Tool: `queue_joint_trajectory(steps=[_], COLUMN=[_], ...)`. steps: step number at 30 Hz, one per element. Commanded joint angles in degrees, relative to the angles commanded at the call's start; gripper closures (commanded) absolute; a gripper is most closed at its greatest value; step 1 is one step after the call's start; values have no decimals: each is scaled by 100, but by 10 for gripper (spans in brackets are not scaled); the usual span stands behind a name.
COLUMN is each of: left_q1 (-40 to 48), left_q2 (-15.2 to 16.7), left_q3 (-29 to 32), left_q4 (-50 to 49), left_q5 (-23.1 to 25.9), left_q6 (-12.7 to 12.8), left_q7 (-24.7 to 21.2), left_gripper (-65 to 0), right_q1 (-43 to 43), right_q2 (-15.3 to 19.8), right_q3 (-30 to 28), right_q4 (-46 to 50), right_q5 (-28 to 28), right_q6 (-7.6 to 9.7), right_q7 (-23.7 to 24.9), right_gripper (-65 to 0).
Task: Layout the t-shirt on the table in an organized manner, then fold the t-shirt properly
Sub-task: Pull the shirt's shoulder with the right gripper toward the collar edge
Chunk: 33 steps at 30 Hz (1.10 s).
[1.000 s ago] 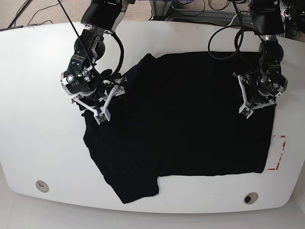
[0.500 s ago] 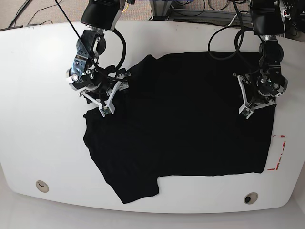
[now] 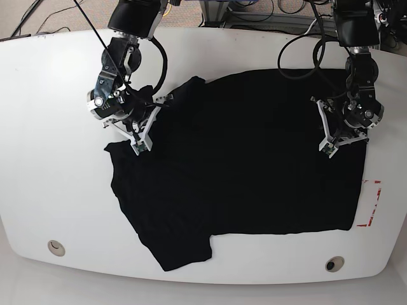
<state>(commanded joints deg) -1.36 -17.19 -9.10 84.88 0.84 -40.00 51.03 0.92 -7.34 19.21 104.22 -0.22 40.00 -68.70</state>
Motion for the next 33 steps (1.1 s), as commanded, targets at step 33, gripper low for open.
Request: queue_joint_trajectory(steps=[33], left_q1=[18], left_q2=[18], left_q3=[0], left_q4=[0], left_q5=[-9], left_q6=[0], left_q7=[0], left_gripper=[-214], right_q1=[-1899], right_q2=[-53], right_q3=[343], right_q4=[1231], right_q5=[0], right_q6=[0], right_q7=[-695], right_gripper=[-36])
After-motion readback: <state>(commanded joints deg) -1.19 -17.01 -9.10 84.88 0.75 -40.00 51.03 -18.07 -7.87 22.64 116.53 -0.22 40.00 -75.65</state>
